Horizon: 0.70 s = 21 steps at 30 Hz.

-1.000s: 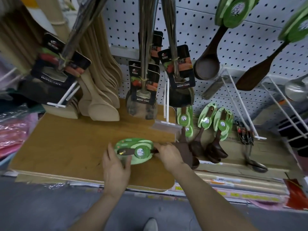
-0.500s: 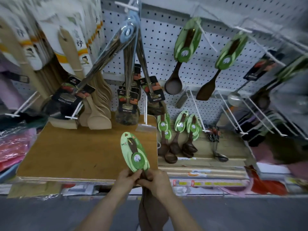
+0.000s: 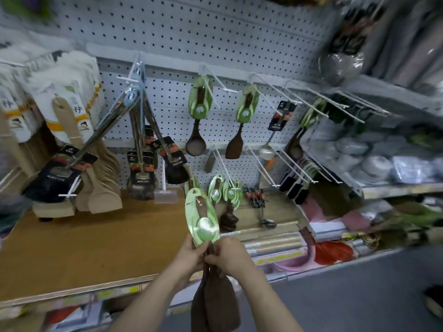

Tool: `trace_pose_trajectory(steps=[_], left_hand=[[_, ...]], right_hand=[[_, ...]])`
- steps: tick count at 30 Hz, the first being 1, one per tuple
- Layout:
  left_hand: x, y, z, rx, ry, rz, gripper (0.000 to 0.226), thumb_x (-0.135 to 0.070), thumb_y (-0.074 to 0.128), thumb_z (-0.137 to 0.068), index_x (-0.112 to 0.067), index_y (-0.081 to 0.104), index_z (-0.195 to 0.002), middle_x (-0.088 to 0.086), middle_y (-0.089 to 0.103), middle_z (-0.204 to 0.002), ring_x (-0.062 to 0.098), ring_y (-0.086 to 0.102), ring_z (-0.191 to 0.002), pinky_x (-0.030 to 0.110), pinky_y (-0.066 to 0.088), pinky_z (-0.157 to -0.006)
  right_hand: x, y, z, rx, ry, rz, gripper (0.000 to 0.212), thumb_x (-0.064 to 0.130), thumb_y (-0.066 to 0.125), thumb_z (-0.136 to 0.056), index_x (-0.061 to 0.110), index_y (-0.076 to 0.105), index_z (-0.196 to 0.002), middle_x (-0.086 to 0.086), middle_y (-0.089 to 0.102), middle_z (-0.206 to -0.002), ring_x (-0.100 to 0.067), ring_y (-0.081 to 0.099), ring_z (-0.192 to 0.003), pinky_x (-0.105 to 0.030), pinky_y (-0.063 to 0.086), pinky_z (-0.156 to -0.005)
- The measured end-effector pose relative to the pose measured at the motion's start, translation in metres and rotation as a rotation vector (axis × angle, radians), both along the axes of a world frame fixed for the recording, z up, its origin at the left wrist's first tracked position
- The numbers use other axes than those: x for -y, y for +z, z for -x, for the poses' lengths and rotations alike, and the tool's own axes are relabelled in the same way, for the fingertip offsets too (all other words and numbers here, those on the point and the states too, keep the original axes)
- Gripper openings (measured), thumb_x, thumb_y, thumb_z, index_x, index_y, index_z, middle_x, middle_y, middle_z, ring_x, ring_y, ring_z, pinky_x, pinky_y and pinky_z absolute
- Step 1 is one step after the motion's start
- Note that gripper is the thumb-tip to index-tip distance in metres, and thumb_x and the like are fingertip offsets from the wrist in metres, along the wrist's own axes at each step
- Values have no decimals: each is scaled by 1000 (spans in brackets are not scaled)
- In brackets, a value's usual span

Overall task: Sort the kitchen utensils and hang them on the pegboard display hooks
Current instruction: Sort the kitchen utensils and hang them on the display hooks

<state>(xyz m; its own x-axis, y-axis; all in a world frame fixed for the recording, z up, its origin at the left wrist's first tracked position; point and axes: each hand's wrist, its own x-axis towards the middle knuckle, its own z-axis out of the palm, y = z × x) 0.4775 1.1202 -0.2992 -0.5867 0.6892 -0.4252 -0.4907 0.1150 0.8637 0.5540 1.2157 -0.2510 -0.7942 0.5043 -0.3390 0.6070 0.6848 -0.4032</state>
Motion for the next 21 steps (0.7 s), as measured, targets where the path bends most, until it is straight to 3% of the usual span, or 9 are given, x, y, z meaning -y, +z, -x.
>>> trace_pose_trajectory(steps=[4,6,8,10,12,14,16,18,21], left_hand=[[-25,23,-5,-75,-37,-49,29,-8,52,-97,-26,48,-120,3,67,-107,19,66,-89,26,53,-60],[-41,34,-3,-117,-24,-67,30,-7,54,-96,-30,51,-116,3,66,-112,24,65,-99,34,56,-74],[-58,48,1,-179,-10,-70,32,-8,56,-95,-27,51,-120,4,67,-112,27,65,-104,40,55,-84],[-77,58,6,-247,-36,-95,36,-14,61,-92,-26,51,-125,5,69,-111,29,66,-104,46,53,-90],[-100,69,6,-294,-47,-114,34,-10,61,-92,-25,52,-121,7,70,-105,24,70,-91,41,57,-85],[-121,79,4,-287,-30,-139,33,2,56,-93,-16,51,-120,5,68,-95,10,70,-72,22,57,-63],[-145,85,3,-318,-18,-155,36,3,57,-91,-14,52,-122,4,69,-100,8,69,-76,17,52,-60],[-167,89,6,-364,-15,-151,36,-2,62,-89,-27,55,-114,4,70,-104,17,68,-88,23,55,-70],[-193,90,10,-374,35,-130,34,-1,65,-87,-29,59,-104,8,73,-97,28,68,-94,45,54,-88]], right_hand=[[-18,21,-9,2,-39,-57,21,30,67,-84,9,67,-88,-19,70,-97,-32,65,-95,-29,40,-66],[-37,33,-11,-29,-93,-109,18,31,69,-81,13,68,-85,-15,72,-93,-31,67,-92,-30,48,-71],[-63,50,-12,-162,-190,-195,15,30,67,-83,16,69,-89,-7,72,-92,-27,66,-93,-29,48,-74],[-89,70,-11,-421,-330,-112,19,33,67,-87,20,68,-100,2,71,-94,-19,65,-91,-27,46,-75],[-114,85,-6,-605,-375,89,31,39,70,-87,21,65,-111,8,68,-96,-11,64,-90,-26,49,-79],[-134,93,0,-678,-388,182,39,42,73,-83,23,62,-115,10,67,-99,-10,66,-92,-33,54,-84],[-155,95,5,-725,-412,194,41,40,76,-80,25,55,-112,12,65,-94,-9,65,-87,-36,54,-83],[-178,94,11,-778,-440,206,45,37,79,-78,26,48,-109,11,63,-89,-9,64,-81,-35,53,-79],[-209,91,17,-832,-469,277,45,35,83,-75,25,50,-104,7,65,-88,-12,67,-79,-38,56,-77]])
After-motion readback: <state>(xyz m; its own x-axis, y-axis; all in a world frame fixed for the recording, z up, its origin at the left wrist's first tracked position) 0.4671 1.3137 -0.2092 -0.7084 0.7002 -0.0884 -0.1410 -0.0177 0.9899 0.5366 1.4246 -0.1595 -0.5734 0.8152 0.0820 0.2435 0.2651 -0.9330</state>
